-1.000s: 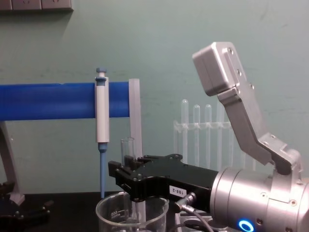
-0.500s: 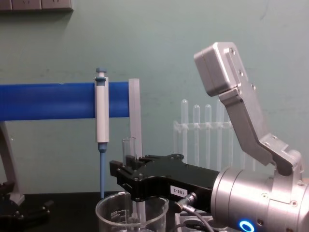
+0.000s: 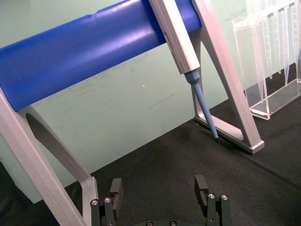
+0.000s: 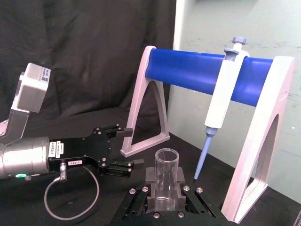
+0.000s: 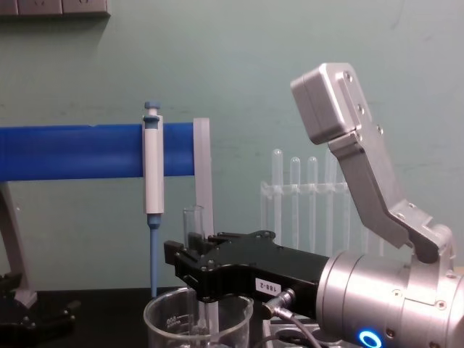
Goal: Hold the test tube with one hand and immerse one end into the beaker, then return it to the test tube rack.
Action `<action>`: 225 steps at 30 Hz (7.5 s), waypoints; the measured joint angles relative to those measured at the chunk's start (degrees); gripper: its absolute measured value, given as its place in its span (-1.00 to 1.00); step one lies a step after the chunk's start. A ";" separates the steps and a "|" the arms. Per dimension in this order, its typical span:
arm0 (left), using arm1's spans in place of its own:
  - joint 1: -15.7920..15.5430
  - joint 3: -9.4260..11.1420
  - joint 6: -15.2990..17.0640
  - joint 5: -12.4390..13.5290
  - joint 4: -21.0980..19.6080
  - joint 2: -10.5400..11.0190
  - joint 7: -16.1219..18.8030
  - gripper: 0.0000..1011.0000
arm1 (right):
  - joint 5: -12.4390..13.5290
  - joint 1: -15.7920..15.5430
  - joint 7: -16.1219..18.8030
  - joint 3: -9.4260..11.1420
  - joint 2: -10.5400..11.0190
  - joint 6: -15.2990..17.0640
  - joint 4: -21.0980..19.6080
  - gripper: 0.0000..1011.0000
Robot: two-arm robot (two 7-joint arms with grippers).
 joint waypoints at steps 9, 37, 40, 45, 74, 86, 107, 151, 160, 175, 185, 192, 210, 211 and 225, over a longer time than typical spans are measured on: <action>0.00 0.00 0.00 0.00 0.00 0.00 0.00 0.98 | 0.02 0.02 0.00 -0.01 0.00 0.01 0.00 -0.55; 0.00 0.00 0.00 0.00 0.00 0.00 0.00 0.98 | 0.07 0.02 0.00 0.00 0.00 0.07 0.00 -0.54; 0.00 0.00 0.00 0.00 0.00 0.00 0.00 0.98 | 0.06 0.02 0.00 0.00 0.00 0.07 0.00 -0.55; 0.00 0.00 0.00 0.00 0.00 0.00 0.00 0.98 | 0.07 0.02 0.00 0.00 0.00 0.08 0.00 -0.54; 0.00 0.00 0.00 0.00 0.00 0.00 0.00 0.98 | 0.06 0.02 0.00 0.00 0.00 0.07 0.00 -0.54; 0.00 0.00 0.00 0.00 0.00 0.00 0.00 0.98 | 0.06 0.02 0.00 0.00 0.00 0.07 0.00 -0.55; 0.00 0.00 0.00 0.00 0.00 0.00 0.00 0.98 | 0.06 0.02 0.00 0.00 0.00 0.07 0.00 -0.54; 0.00 0.00 0.00 0.00 0.00 0.00 0.00 0.98 | 0.06 0.02 0.00 0.00 0.00 0.07 0.00 -0.55; 0.00 0.00 0.00 0.00 0.00 0.00 0.00 0.98 | 0.06 0.02 0.00 0.00 0.00 0.07 0.00 -0.54; 0.00 0.00 0.00 0.00 0.00 0.00 0.00 0.98 | 0.06 0.02 0.00 0.00 0.00 0.07 0.00 -0.55; 0.00 0.00 0.00 0.00 0.00 0.00 0.00 0.98 | 0.06 0.02 0.00 0.00 0.00 0.07 0.00 -0.55; 0.00 0.00 0.00 0.00 0.00 0.00 0.00 0.98 | 0.06 0.02 0.00 0.00 0.00 0.07 0.00 -0.55; 0.00 0.00 0.00 0.00 0.00 0.00 0.00 0.98 | 0.06 0.02 0.00 0.00 0.00 0.07 0.00 -0.55; 0.00 0.00 0.00 0.00 0.00 0.00 0.00 0.98 | 0.06 0.02 0.00 0.00 0.00 0.07 0.00 -0.55; 0.00 0.00 0.00 0.00 0.00 0.00 0.00 0.98 | 0.06 0.01 0.00 0.00 0.00 0.07 0.00 -0.55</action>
